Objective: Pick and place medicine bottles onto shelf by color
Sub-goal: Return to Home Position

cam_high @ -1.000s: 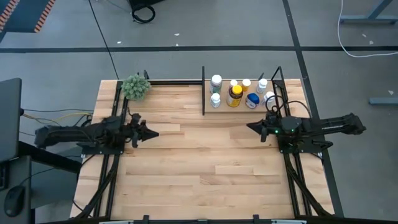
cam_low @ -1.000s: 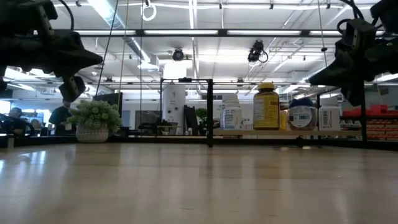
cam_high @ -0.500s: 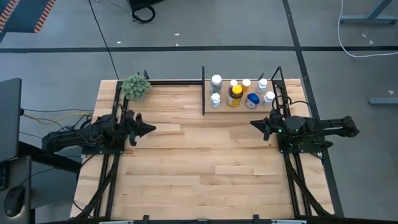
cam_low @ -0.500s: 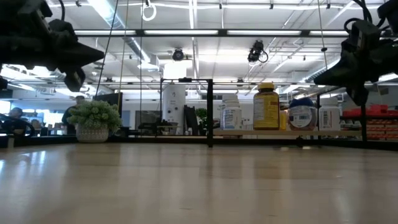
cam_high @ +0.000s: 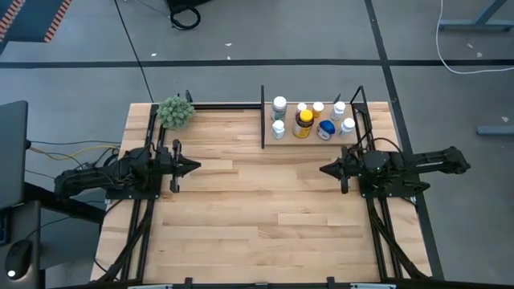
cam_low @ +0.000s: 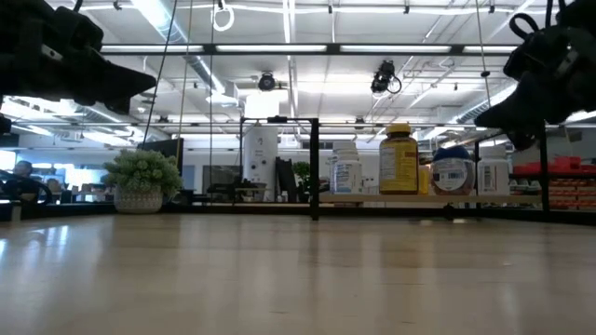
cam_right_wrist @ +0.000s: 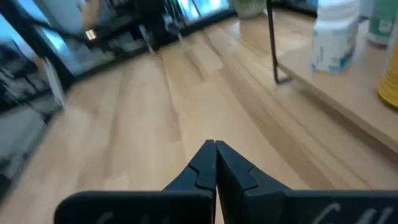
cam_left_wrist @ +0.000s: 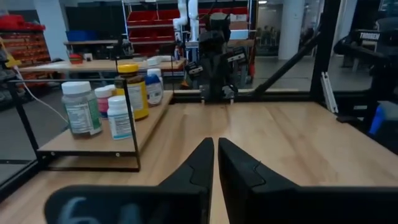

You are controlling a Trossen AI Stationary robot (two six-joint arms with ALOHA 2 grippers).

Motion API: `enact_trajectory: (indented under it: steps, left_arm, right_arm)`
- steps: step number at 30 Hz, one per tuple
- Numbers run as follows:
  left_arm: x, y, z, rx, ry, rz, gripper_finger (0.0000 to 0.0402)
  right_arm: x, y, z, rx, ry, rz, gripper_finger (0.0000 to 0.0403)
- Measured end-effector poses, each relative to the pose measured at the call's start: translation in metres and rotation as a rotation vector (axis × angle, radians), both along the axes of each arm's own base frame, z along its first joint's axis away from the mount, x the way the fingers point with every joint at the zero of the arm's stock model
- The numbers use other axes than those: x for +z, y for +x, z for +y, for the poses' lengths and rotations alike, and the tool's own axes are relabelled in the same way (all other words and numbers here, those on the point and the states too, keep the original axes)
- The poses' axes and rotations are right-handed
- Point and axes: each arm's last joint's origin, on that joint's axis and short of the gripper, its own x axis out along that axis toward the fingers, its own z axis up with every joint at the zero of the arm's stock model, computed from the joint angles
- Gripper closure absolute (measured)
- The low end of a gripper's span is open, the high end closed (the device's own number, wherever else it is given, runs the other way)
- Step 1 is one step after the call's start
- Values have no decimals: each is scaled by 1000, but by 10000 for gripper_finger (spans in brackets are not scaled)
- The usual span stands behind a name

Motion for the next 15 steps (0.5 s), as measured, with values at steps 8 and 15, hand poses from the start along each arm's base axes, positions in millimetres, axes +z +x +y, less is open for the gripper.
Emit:
enact_trajectory:
  steps: [8,15]
  left_arm:
    - [1,0,0,-1,-21,-13,380]
    - [1,0,0,-1,-20,-21,379]
  right_arm:
    - [17,10,1,2,33,-171,395]
    - [50,12,1,7,64,-520,395]
